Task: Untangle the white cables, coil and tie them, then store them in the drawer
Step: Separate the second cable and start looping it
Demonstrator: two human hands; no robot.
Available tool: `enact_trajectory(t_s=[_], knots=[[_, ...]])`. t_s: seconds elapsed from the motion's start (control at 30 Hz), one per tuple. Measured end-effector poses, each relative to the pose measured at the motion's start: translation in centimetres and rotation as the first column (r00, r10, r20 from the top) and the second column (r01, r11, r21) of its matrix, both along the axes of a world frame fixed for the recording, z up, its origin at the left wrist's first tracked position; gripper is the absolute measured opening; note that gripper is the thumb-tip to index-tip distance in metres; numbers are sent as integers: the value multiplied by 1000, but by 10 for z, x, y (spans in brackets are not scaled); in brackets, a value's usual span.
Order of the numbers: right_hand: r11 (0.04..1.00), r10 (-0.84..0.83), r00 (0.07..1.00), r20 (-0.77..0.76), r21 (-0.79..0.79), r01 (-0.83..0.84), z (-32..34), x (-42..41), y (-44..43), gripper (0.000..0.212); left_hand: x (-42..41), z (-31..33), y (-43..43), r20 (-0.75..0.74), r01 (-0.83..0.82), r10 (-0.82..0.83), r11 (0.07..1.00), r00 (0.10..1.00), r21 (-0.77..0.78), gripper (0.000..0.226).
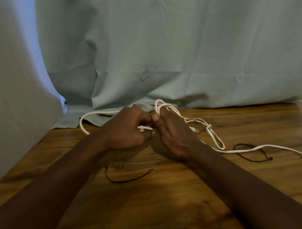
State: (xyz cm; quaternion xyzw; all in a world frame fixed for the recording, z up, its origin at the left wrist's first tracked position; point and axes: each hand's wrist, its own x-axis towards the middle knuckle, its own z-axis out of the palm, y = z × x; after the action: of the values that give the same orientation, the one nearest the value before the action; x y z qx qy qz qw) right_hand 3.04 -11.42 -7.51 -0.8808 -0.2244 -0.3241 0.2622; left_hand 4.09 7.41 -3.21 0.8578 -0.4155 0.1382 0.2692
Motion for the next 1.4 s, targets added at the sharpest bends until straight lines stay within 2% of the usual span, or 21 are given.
enact_trajectory(t_s=[0.07,0.13,0.2,0.23,0.27,0.33,0.4,0.47,0.57,0.63,0.73,0.8,0.93,0.97,1.03,1.1,1.13,1.2,1.23,1.3,1.4], knots=[[998,-1,1000,-9,-57,1,3,-2,4,56,-4,8,10,32,-2,4,996,999,-92,18],[998,-17,999,-48,-57,15,5,-4,7,59,-3,14,21,106,-8,28,983,994,-181,11],[994,63,989,-137,94,-50,6,-8,8,55,1,16,28,186,-20,79,953,979,-301,16],[956,182,961,-209,264,-124,7,-10,11,55,5,16,32,199,-21,100,931,975,-366,21],[859,348,896,-275,476,-188,8,-14,15,57,8,14,34,193,-16,107,908,975,-419,24],[592,628,700,-339,793,-147,14,-20,19,56,12,7,33,206,-27,133,892,969,-451,27],[386,783,548,-295,921,-55,18,-22,20,56,16,-3,30,276,-80,202,915,940,-396,31],[187,875,454,-169,982,4,22,-20,16,56,18,-9,27,353,-119,228,945,907,-303,37],[-44,917,397,28,999,32,25,-17,10,53,18,-17,23,415,-168,205,978,887,-124,45],[-165,908,396,138,986,35,26,-16,6,48,17,-22,17,443,-198,207,978,872,-66,49],[-262,861,454,229,965,9,29,-14,2,45,13,-24,7,431,-196,194,980,881,-41,54],[-288,807,534,252,957,-16,32,-13,-3,41,12,-26,1,391,-193,186,981,901,-23,46],[-251,622,749,228,964,-85,39,-3,-22,44,12,-33,3,73,-214,218,975,973,-53,13],[-229,567,796,213,969,-97,40,2,-28,46,11,-35,4,65,-194,196,980,978,-43,10],[-116,473,870,141,988,-98,38,8,-34,44,10,-34,4,56,-150,153,987,987,-52,11],[101,405,913,46,990,-95,32,12,-30,45,6,-28,0,61,-109,112,993,992,-50,15],[271,358,934,-13,958,-91,26,11,-26,52,4,-26,-4,76,-83,84,996,994,-28,16],[640,223,968,-114,767,-57,15,8,-18,65,-4,-21,-11,111,-29,27,999,993,18,15],[768,162,977,-138,639,-37,11,6,-13,67,-8,-18,-14,107,-6,4,1000,994,12,17],[936,39,996,-75,353,-10,8,5,-6,64,-8,-13,-13,36,19,-18,999,999,-35,14],[998,-10,999,41,62,7,6,8,0,60,-4,-3,-2,-102,8,-20,993,995,-117,17]])
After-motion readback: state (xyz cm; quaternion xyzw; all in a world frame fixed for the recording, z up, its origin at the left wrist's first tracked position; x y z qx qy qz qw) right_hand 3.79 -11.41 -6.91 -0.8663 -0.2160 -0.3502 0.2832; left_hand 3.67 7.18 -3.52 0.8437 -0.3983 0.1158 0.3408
